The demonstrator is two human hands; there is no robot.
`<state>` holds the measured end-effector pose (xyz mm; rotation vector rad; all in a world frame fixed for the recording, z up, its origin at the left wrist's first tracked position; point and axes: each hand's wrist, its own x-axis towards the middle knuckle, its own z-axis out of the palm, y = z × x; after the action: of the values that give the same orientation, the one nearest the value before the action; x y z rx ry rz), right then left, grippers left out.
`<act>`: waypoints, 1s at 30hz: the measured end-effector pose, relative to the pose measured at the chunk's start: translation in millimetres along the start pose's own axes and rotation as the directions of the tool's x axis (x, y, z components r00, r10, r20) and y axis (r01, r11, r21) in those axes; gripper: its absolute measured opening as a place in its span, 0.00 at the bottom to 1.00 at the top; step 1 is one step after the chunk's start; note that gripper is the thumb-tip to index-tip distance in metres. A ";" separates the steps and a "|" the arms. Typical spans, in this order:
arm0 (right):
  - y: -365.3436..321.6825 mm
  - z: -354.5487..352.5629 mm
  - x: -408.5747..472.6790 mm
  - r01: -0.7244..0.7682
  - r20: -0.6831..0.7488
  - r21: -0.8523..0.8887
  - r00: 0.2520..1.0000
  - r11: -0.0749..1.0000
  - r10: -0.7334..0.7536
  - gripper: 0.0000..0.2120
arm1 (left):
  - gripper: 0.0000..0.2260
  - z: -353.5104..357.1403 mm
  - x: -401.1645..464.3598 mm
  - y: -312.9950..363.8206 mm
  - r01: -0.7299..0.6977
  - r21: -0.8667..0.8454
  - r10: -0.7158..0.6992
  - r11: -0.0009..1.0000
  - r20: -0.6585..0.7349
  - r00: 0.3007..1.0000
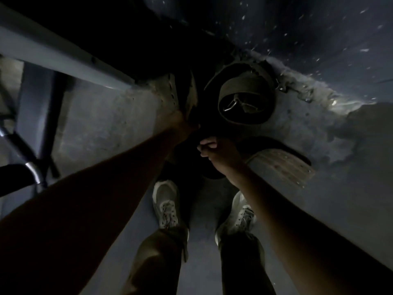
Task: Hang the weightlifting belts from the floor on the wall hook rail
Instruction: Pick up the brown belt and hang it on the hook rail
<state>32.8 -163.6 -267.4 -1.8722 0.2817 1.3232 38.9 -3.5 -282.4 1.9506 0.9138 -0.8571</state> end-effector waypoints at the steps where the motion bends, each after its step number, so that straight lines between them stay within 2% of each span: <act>1: 3.4 -1.7 1.2 0.008 0.001 0.006 1.000 1.000 -0.008 0.07 | 0.25 4.7 8.6 0.0 -0.004 0.061 0.004 0.998 0.001 1.000; 4: 5.7 -13.5 -6.6 0.015 -0.012 -0.008 1.000 1.000 -0.015 0.08 | 0.19 12.6 17.1 2.8 -0.016 0.222 0.027 0.975 -0.047 0.999; 7: -1.3 -30.7 -20.3 -0.011 -0.089 0.085 0.996 0.996 0.018 0.13 | 0.21 1.1 -2.1 0.2 -0.006 0.200 0.017 0.980 -0.055 0.998; 11: -34.2 -51.6 -40.7 0.003 -0.207 0.270 0.977 0.963 0.055 0.08 | 0.26 -40.2 -60.0 2.9 -0.067 -0.192 0.059 0.979 -0.047 0.997; 14: -67.4 -59.9 -60.7 0.036 -0.233 0.276 0.972 0.961 0.030 0.07 | 0.28 -68.7 -108.6 22.8 -0.127 -0.396 0.121 0.909 -0.041 0.992; 16: -95.2 -62.2 -81.7 0.054 -0.223 0.211 0.975 0.976 -0.005 0.09 | 0.29 -86.0 -141.0 41.3 -0.154 -0.538 0.165 0.829 -0.029 0.986; 18: -126.0 -64.0 -108.9 0.076 -0.219 0.188 0.975 0.979 -0.034 0.17 | 0.29 -98.9 -174.6 57.9 -0.201 -0.651 0.236 0.732 -0.034 0.971; 20: -157.4 -67.9 -137.1 0.054 -0.197 0.295 0.980 0.954 0.006 0.39 | 0.30 -108.8 -207.9 70.6 -0.224 -0.709 0.283 0.669 -0.037 0.958; 21: -171.4 -70.2 -152.3 0.032 -0.165 0.368 0.986 0.929 0.032 0.47 | 0.31 -114.0 -223.7 74.6 -0.227 -0.731 0.310 0.644 -0.023 0.951; 22: -183.4 -74.9 -166.8 0.017 -0.111 0.435 0.993 0.900 0.035 0.49 | 0.30 -119.5 -238.8 76.4 -0.234 -0.739 0.345 0.632 -0.002 0.939; 25: -209.2 -99.8 -215.9 -0.028 0.018 0.527 1.000 0.850 0.022 0.34 | 0.22 -137.2 -288.3 76.5 -0.269 -0.712 0.449 0.649 0.073 0.891; 30: -221.2 -126.7 -301.4 -0.080 0.013 0.472 0.996 0.878 0.084 0.24 | 0.19 -149.9 -385.4 88.0 -0.260 -0.694 0.517 0.671 0.188 0.835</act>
<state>121.8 -188.6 116.4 -1.4619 0.6358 1.1716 -49.6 -21.4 130.7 1.2338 0.4271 -0.5163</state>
